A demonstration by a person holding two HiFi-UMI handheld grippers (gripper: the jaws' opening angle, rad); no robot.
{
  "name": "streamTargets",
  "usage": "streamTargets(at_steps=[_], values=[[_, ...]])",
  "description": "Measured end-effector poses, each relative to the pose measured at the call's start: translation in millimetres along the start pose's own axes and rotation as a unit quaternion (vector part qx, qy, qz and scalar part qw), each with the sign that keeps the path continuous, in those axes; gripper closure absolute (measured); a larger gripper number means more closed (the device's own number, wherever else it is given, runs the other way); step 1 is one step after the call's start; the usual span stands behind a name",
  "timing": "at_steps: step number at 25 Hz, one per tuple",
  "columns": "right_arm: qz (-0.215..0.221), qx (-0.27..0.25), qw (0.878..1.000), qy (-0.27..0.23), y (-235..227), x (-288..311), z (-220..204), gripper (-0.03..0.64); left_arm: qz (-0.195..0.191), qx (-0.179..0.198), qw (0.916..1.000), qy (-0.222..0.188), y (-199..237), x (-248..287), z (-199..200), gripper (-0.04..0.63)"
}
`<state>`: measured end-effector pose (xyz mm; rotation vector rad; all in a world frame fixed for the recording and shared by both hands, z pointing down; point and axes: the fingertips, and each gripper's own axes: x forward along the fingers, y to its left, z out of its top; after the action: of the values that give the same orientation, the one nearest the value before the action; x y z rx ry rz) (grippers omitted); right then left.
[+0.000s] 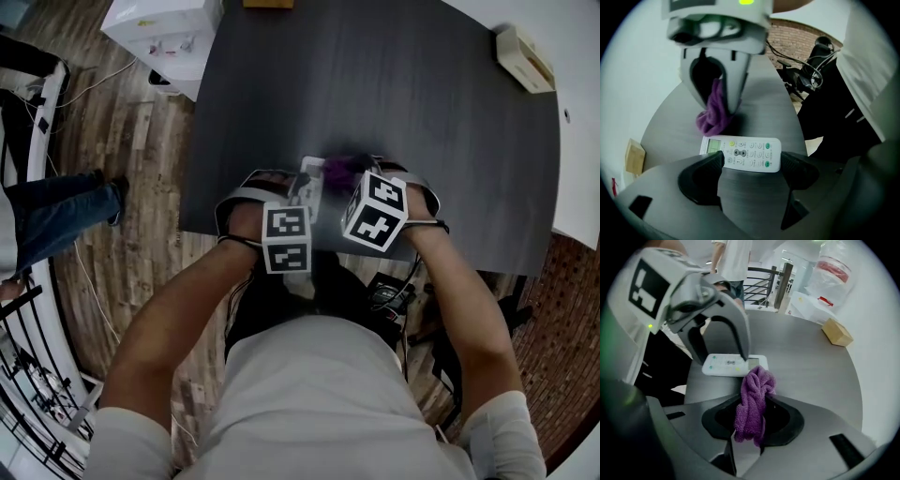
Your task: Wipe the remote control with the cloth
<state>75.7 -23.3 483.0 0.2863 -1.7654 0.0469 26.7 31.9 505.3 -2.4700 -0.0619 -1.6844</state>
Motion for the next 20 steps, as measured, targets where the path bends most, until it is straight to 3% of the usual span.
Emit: streamTargets(at_steps=[3, 7, 9, 12, 14, 15, 17, 20], values=[[0.001, 0.036, 0.999, -0.021, 27, -8, -6, 0.495, 0.008, -0.047, 0.9988, -0.007, 2, -1, 3, 0.221], [-0.030, 0.171, 0.983, -0.060, 42, -17, -17, 0.495, 0.005, -0.159, 0.9868, -0.033, 1, -3, 21, 0.221], [-0.033, 0.204, 0.976, -0.067, 49, -18, -25, 0.495, -0.007, -0.166, 0.9850, -0.046, -5, -4, 29, 0.221], [-0.036, 0.221, 0.972, -0.070, 53, -20, -37, 0.495, -0.019, -0.086, 0.9948, -0.050, -12, -14, 28, 0.221], [-0.039, 0.225, 0.971, -0.069, 54, -23, -46, 0.495, -0.017, 0.010, 0.9990, -0.041, -9, -23, 19, 0.221], [-0.040, 0.227, 0.971, -0.069, 53, -23, -50, 0.495, -0.016, 0.066, 0.9972, -0.029, -5, -26, 13, 0.221], [-0.041, 0.228, 0.970, -0.071, 53, -25, -54, 0.495, -0.017, 0.178, 0.9838, 0.002, 8, -28, 5, 0.221], [-0.041, 0.230, 0.970, -0.073, 55, -26, -55, 0.494, -0.031, 0.321, 0.9450, 0.053, 24, -16, 0, 0.221]])
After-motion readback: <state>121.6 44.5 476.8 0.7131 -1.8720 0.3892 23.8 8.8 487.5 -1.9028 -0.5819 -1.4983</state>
